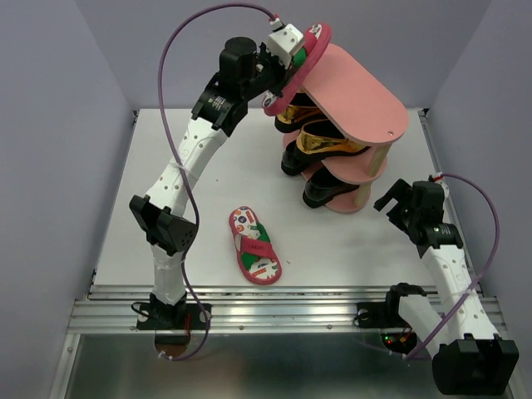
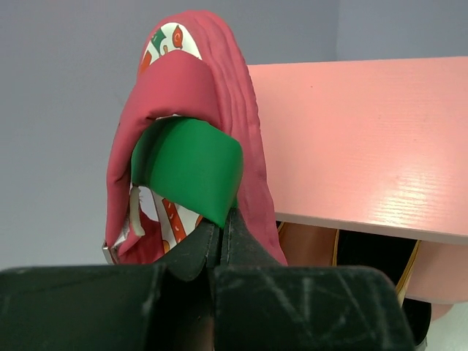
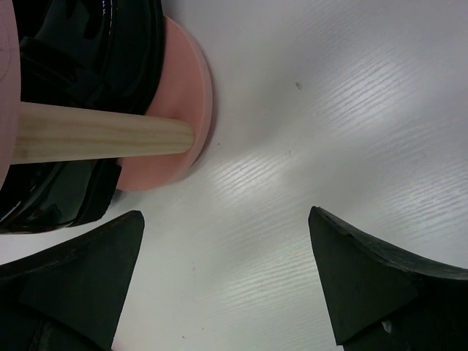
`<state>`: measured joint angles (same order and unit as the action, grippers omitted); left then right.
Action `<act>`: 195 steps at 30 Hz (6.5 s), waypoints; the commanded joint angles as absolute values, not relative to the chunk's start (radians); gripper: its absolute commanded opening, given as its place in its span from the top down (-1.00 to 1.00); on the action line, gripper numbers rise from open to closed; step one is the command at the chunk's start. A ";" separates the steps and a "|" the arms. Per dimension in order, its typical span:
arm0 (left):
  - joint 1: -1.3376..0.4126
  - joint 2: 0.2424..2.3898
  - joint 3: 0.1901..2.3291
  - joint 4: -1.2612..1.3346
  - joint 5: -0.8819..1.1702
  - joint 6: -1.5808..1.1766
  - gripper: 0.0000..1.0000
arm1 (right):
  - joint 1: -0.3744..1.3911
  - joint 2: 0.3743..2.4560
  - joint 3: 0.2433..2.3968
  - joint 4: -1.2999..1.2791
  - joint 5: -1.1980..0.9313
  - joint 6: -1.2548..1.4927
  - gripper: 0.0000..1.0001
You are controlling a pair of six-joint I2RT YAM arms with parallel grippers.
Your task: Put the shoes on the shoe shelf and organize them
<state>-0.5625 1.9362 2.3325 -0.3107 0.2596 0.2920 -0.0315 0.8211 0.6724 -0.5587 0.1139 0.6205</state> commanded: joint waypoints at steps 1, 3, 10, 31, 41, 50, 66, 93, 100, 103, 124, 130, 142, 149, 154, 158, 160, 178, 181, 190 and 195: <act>-0.575 1.920 2.430 -0.133 0.342 0.356 1.00 | -0.034 0.798 0.712 -0.566 0.127 0.615 -1.00; -0.575 1.934 2.439 -0.133 0.363 0.365 1.00 | -0.034 0.796 0.715 -0.569 0.127 0.615 -1.00; -0.595 1.991 2.467 -0.124 0.434 0.437 1.00 | -0.034 0.802 0.715 -0.569 0.130 0.615 -1.00; -0.644 2.055 2.502 -0.049 0.540 0.425 1.00 | -0.034 0.801 0.716 -0.574 0.126 0.617 -1.00; -0.660 2.074 2.477 -0.037 0.555 0.403 1.00 | -0.034 0.799 0.713 -0.574 0.126 0.617 -1.00; -0.661 2.051 2.496 -0.021 0.479 0.348 0.05 | -0.034 0.798 0.710 -0.571 0.120 0.614 -1.00; -0.661 1.806 2.363 -0.008 0.094 0.083 -0.82 | -0.034 0.793 0.706 -0.569 0.118 0.618 -1.00; -0.528 1.644 1.777 -0.009 0.147 -0.845 -0.81 | -0.034 0.807 0.698 -0.555 0.104 0.611 -1.00; -0.502 1.646 1.671 0.138 0.274 -0.960 -0.75 | -0.034 0.810 0.698 -0.555 0.104 0.611 -1.00; -0.503 1.634 1.617 0.213 0.302 -1.002 -0.73 | -0.034 0.810 0.698 -0.552 0.107 0.609 -1.00; -0.525 1.535 1.552 0.324 0.227 -1.015 -0.81 | -0.034 0.810 0.698 -0.552 0.106 0.611 -1.00; -0.549 1.583 1.565 0.327 0.250 -1.038 -0.84 | -0.034 0.807 0.698 -0.557 0.107 0.611 -1.00; -0.572 1.632 1.595 0.341 0.273 -1.057 -0.82 | -0.034 0.807 0.698 -0.558 0.109 0.614 -1.00; -0.575 1.677 1.628 0.359 0.285 -1.071 -0.62 | -0.034 0.808 0.696 -0.557 0.109 0.614 -1.00; -0.577 1.695 1.652 0.365 0.287 -1.074 -0.53 | -0.034 0.808 0.696 -0.557 0.109 0.614 -1.00; -0.577 1.704 1.658 0.364 0.291 -1.072 -0.53 | -0.034 0.808 0.696 -0.557 0.109 0.612 -1.00; -0.577 1.709 1.658 0.364 0.293 -1.075 -0.42 | -0.034 0.808 0.696 -0.557 0.109 0.612 -1.00; -0.462 1.832 1.948 0.178 0.414 -0.997 1.00 | -0.034 0.799 0.695 -0.557 0.107 0.615 -1.00; -0.419 1.882 2.014 0.152 0.474 -0.996 1.00 | -0.034 0.799 0.696 -0.558 0.107 0.614 -1.00; -0.377 1.950 2.074 0.117 0.572 -1.009 1.00 | -0.034 0.801 0.698 -0.557 0.109 0.615 -1.00; -0.376 1.956 2.034 0.150 0.586 -1.028 0.84 | -0.034 0.799 0.701 -0.561 0.109 0.614 -1.00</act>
<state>-0.3885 1.9617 2.0251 0.0944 0.5755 -1.0424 -0.0315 0.8120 0.6724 -0.5758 0.1078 0.6209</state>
